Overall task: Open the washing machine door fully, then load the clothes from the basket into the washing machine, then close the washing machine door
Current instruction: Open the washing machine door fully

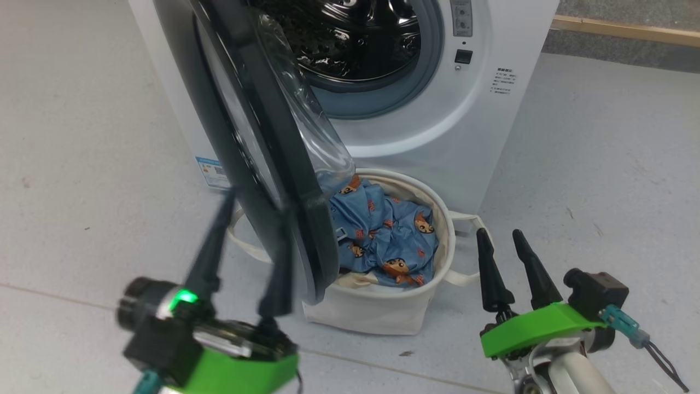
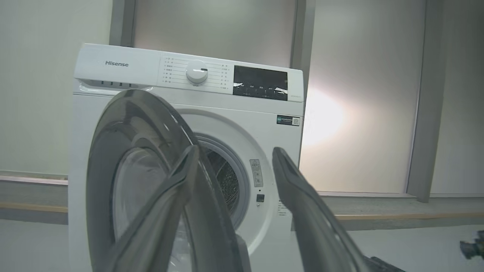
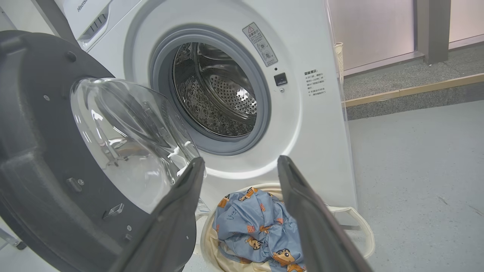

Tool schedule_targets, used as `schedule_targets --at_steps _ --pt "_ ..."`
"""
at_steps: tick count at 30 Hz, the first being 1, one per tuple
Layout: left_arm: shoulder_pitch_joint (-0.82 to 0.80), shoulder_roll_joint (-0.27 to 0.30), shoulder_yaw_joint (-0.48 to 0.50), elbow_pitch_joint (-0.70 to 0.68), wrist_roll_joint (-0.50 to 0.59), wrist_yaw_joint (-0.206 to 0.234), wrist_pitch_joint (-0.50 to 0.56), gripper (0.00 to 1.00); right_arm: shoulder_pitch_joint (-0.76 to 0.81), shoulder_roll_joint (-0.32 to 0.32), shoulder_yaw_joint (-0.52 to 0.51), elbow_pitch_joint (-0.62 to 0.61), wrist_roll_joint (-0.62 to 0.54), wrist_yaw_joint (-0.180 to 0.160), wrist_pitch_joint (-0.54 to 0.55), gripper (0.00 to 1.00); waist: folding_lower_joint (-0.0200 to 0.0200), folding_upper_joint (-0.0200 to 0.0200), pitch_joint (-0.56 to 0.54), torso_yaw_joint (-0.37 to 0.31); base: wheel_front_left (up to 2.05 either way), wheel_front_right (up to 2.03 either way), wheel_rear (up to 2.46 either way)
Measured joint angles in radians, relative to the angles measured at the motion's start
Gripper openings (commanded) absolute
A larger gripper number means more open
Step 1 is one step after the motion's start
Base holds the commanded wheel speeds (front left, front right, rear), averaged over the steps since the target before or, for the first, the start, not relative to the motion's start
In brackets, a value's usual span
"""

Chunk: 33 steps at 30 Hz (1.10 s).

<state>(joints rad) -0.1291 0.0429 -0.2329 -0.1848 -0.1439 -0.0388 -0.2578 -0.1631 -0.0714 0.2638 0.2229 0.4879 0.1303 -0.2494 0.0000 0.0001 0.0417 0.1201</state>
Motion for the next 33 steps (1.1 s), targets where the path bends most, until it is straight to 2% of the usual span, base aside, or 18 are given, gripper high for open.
schedule_targets --at_steps 4,8,18,19,20,24,30,33 --pt "0.001 0.000 -0.088 0.012 -0.001 -0.023 -0.001 1.00 0.000 0.004 0.002 0.005 -0.001 0.000 0.000 1.00 0.0000 0.0000 0.000 -0.002 0.00 0.00 0.00" --pt "-0.005 0.002 -0.150 0.121 -0.007 -0.023 0.000 1.00 0.000 0.006 0.008 0.020 -0.004 0.000 0.000 1.00 0.0000 0.0000 0.007 -0.013 0.00 0.00 0.00" --pt "-0.125 0.006 -0.264 0.225 -0.035 -0.017 -0.001 0.99 -0.005 0.009 0.007 0.026 0.000 0.000 0.000 1.00 0.0000 0.0000 0.038 -0.068 0.00 0.00 0.00" --pt "-0.128 0.006 -0.271 0.241 -0.035 -0.013 -0.001 0.88 -0.007 0.009 0.009 0.027 0.004 0.000 0.000 1.00 0.0000 0.0000 0.040 -0.077 0.00 0.00 0.00" --pt "-0.131 0.006 -0.278 0.260 -0.035 -0.013 0.000 0.00 -0.010 0.009 0.010 0.028 0.010 0.000 0.000 1.00 0.0000 0.0000 0.043 -0.086 0.00 0.00 0.00" --pt "-0.158 0.005 -0.287 0.318 -0.045 0.025 -0.001 0.00 -0.017 0.009 0.006 0.042 0.027 0.000 0.000 1.00 0.0000 0.0000 0.059 -0.117 0.00 0.00 0.00" --pt "-0.234 0.004 -0.248 0.474 -0.053 0.128 0.000 0.00 -0.028 0.009 0.004 0.058 0.042 0.000 0.000 1.00 0.0000 0.0000 0.091 -0.136 0.00 0.00 0.00" --pt "-0.251 0.003 -0.223 0.478 -0.056 0.145 0.000 0.00 -0.041 0.009 -0.001 0.058 0.044 0.000 0.000 1.00 0.0000 0.0000 0.098 -0.127 0.00 0.00 0.00"
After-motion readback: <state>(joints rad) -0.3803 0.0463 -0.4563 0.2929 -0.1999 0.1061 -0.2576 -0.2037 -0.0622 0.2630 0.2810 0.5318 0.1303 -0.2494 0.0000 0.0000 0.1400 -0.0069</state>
